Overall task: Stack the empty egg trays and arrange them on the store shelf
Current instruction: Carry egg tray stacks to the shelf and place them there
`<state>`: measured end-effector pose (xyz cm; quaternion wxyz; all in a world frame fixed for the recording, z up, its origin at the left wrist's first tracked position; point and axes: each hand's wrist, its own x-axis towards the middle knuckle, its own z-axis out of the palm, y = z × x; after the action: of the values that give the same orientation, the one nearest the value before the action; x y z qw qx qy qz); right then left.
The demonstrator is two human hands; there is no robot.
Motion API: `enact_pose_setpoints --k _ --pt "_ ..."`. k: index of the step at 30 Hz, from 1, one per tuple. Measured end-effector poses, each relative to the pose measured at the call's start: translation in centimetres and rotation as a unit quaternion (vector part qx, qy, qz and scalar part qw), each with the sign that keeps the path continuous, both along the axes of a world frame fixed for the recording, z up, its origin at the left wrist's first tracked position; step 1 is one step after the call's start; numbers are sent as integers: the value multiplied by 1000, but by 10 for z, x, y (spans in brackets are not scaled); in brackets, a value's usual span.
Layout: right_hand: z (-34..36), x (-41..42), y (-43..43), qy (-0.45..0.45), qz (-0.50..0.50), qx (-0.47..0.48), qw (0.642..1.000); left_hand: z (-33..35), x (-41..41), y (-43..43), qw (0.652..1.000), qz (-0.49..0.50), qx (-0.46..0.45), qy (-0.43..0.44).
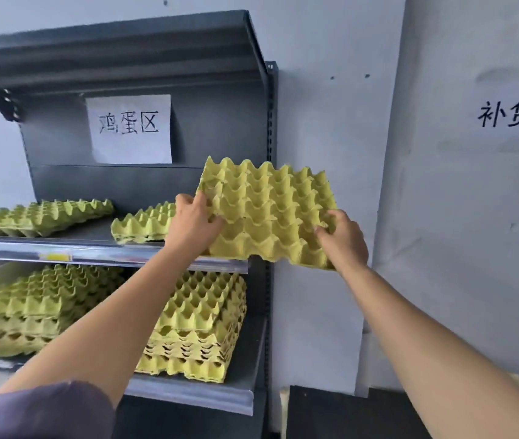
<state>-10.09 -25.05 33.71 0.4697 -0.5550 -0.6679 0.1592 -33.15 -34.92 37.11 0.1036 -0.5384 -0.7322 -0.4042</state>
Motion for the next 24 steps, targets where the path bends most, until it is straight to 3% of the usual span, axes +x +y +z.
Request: enact_pose_setpoints --k 6,12,24 --pt "22 -98 -10 20 14 9 1000 13 -95 -19 994 69 -10 86" --pt "52 -169 -12 15 13 12 1000 18 -162 -24 991 72 13 110" --pt "76 -251 39 -72 19 -7 997 12 -242 25 999 8 -11 38"
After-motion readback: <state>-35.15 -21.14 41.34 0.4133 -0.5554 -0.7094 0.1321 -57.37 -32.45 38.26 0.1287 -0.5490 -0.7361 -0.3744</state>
